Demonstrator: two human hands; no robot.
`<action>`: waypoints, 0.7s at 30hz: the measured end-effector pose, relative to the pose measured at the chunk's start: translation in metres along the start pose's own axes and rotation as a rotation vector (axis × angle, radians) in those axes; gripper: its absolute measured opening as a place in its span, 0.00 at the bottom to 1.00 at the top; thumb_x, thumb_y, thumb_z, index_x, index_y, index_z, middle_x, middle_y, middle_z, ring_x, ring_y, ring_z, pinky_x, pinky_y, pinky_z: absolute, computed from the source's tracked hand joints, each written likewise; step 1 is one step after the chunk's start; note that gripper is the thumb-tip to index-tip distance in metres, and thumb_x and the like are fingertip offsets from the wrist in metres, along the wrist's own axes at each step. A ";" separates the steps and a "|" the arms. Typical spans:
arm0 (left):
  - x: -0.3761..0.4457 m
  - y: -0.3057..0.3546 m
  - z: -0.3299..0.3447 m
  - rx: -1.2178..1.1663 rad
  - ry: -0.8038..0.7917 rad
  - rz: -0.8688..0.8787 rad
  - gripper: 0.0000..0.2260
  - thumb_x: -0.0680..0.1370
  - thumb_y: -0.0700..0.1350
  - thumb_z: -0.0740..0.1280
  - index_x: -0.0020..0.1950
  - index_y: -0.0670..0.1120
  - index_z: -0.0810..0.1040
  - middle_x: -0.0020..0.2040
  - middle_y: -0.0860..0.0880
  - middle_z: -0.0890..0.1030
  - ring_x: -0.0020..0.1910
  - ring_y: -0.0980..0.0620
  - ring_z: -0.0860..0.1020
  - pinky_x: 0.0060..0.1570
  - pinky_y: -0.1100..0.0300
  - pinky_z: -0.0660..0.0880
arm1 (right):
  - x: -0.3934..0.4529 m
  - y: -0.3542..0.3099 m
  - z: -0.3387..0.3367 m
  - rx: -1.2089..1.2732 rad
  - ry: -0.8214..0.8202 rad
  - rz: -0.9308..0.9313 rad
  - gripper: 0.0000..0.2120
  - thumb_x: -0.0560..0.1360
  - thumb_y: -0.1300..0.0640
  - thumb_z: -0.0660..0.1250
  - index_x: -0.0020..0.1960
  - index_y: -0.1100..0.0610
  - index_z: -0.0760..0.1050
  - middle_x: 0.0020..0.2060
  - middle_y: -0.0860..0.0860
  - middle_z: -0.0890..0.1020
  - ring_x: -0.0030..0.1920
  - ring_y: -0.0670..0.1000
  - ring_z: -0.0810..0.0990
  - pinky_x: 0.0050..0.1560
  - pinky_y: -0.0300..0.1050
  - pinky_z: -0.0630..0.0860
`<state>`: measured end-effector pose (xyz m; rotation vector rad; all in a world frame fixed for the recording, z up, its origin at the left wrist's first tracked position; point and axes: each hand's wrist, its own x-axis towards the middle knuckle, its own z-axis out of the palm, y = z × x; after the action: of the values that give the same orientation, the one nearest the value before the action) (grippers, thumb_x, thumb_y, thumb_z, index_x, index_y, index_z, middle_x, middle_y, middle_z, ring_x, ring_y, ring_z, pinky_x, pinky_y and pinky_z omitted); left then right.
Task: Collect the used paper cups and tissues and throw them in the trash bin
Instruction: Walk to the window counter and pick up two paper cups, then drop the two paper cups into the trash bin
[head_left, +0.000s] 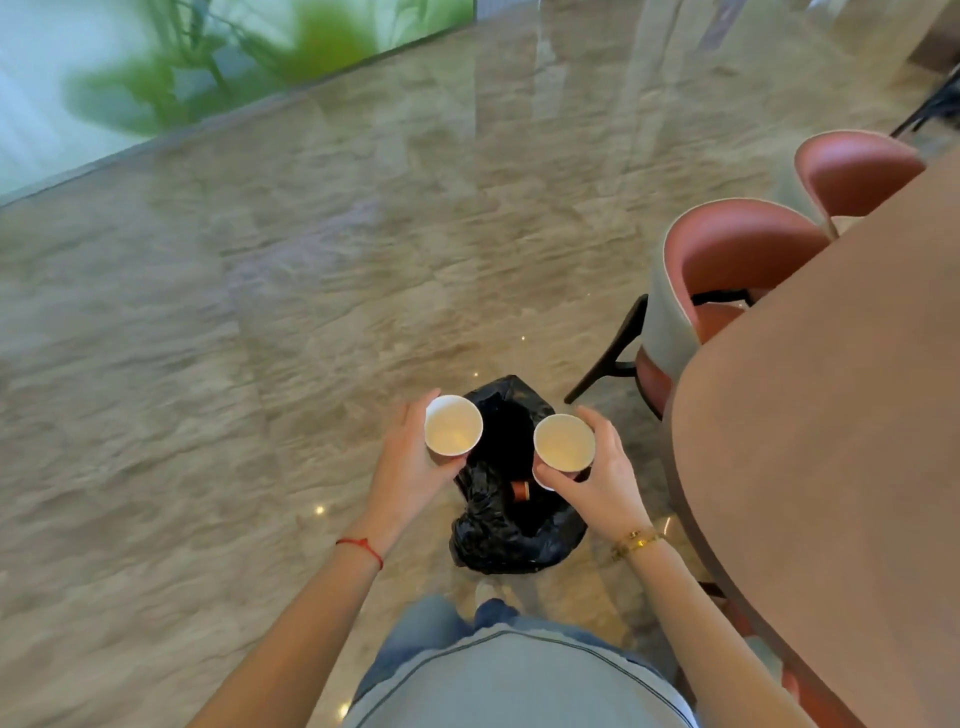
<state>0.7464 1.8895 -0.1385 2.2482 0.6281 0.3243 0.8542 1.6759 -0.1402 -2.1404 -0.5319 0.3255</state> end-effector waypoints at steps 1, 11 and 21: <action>0.015 -0.002 0.006 0.003 -0.030 0.000 0.36 0.68 0.48 0.79 0.72 0.49 0.66 0.67 0.47 0.70 0.64 0.49 0.70 0.59 0.63 0.65 | 0.011 0.003 0.002 -0.006 0.001 0.028 0.39 0.65 0.49 0.77 0.69 0.51 0.60 0.62 0.49 0.69 0.59 0.48 0.71 0.58 0.43 0.70; 0.134 -0.018 0.060 0.028 -0.364 -0.013 0.35 0.68 0.46 0.78 0.70 0.46 0.66 0.67 0.46 0.70 0.64 0.46 0.69 0.55 0.63 0.63 | 0.092 0.034 0.046 -0.019 0.038 0.344 0.37 0.65 0.49 0.76 0.68 0.48 0.60 0.63 0.50 0.67 0.57 0.49 0.71 0.54 0.42 0.68; 0.207 -0.033 0.064 0.118 -0.657 0.079 0.34 0.73 0.42 0.74 0.75 0.45 0.61 0.72 0.45 0.66 0.70 0.46 0.66 0.62 0.63 0.61 | 0.112 0.032 0.058 -0.084 0.126 0.518 0.31 0.71 0.46 0.71 0.70 0.51 0.63 0.67 0.51 0.68 0.67 0.53 0.68 0.65 0.48 0.68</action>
<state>0.9369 1.9793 -0.1988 2.3052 0.2104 -0.4161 0.9362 1.7543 -0.2044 -2.3415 0.0924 0.4532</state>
